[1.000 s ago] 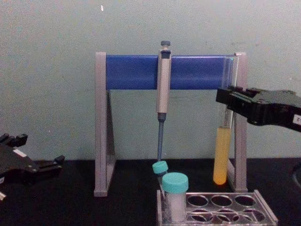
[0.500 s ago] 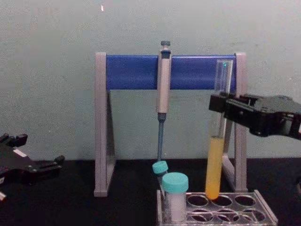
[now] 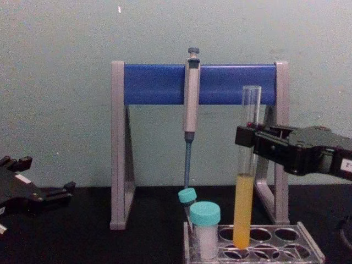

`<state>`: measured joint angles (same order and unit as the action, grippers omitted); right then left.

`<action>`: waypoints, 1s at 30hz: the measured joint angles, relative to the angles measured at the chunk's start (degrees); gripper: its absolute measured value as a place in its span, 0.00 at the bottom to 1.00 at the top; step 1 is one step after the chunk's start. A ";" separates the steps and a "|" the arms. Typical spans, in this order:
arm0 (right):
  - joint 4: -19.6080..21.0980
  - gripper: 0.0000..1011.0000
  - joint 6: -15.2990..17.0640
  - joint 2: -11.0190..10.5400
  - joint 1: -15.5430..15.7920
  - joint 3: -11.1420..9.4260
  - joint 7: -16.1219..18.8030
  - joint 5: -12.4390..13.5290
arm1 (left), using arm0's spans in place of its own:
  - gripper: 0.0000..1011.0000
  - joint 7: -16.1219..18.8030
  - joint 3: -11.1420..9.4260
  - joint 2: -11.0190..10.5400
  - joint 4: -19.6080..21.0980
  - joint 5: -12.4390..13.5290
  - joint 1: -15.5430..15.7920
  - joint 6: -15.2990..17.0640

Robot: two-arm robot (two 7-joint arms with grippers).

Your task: Pick up the test tube from the test tube rack, shake it, then place it back into the test tube rack.

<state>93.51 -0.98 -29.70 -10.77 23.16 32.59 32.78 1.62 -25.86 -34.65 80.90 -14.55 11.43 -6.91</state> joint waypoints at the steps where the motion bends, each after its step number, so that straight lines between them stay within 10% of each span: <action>1: -0.21 0.23 0.04 0.00 -0.15 0.24 -0.09 0.01 | 0.99 0.00 0.00 0.00 0.00 0.01 0.00 0.00; 30: -3.77 0.23 0.66 1.15 -1.34 2.50 -1.57 -0.29 | 0.99 0.00 0.00 0.00 0.00 0.00 0.00 0.00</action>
<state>89.74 -0.32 -28.55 -12.11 25.66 31.02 32.50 1.62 -25.86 -34.65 80.90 -14.55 11.43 -6.91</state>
